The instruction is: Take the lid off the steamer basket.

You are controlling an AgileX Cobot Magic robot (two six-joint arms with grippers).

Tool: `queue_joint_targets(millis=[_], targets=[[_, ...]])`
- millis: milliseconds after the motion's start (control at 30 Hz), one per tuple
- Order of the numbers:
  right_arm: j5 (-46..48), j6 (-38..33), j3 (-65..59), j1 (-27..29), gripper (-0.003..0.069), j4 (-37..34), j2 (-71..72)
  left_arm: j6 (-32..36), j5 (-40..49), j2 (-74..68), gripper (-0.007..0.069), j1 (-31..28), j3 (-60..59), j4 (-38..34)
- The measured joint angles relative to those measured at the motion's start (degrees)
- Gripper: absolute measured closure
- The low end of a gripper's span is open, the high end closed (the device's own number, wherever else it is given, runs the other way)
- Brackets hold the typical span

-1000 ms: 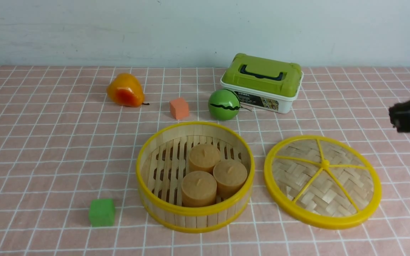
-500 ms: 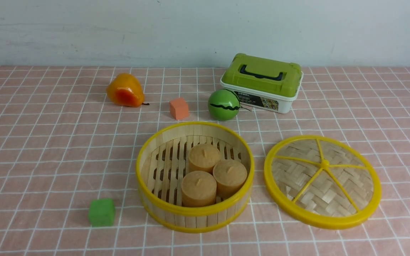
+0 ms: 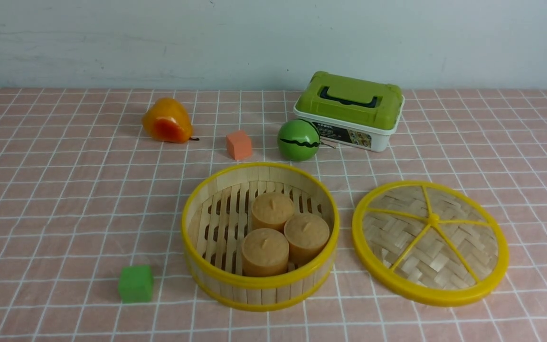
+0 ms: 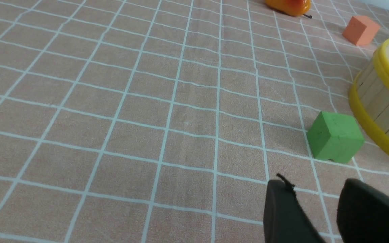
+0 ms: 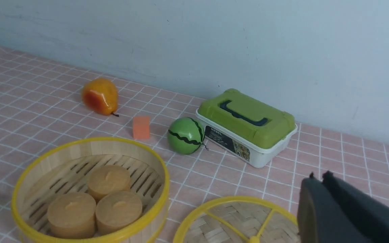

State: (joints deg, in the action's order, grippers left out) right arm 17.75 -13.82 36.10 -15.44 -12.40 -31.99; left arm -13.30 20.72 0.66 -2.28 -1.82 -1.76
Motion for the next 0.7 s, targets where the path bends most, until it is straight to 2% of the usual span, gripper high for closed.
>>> queue_joint_targets(millis=[133,267,467,533,700], targets=[[-0.82,0.36,-4.29,1.27,0.0663,0.67,2.05,0.00,0.00,0.00,0.0385,0.00,0.00,0.00],[-2.78,2.91,-13.03,6.69,0.0663,3.12,8.45,0.00,0.00,0.00,0.0385,0.00,0.00,0.00],[-3.12,14.63,-27.76,17.39,0.0662,10.76,21.63,0.00,0.00,0.00,0.0385,0.00,0.00,0.00],[-3.12,18.61,-31.72,19.03,0.0662,13.46,25.26,0.00,0.00,0.00,0.0385,0.00,0.00,0.00],[-0.33,23.19,-37.47,19.94,0.0662,15.77,32.31,0.00,0.00,0.00,0.0385,0.00,0.00,0.00]])
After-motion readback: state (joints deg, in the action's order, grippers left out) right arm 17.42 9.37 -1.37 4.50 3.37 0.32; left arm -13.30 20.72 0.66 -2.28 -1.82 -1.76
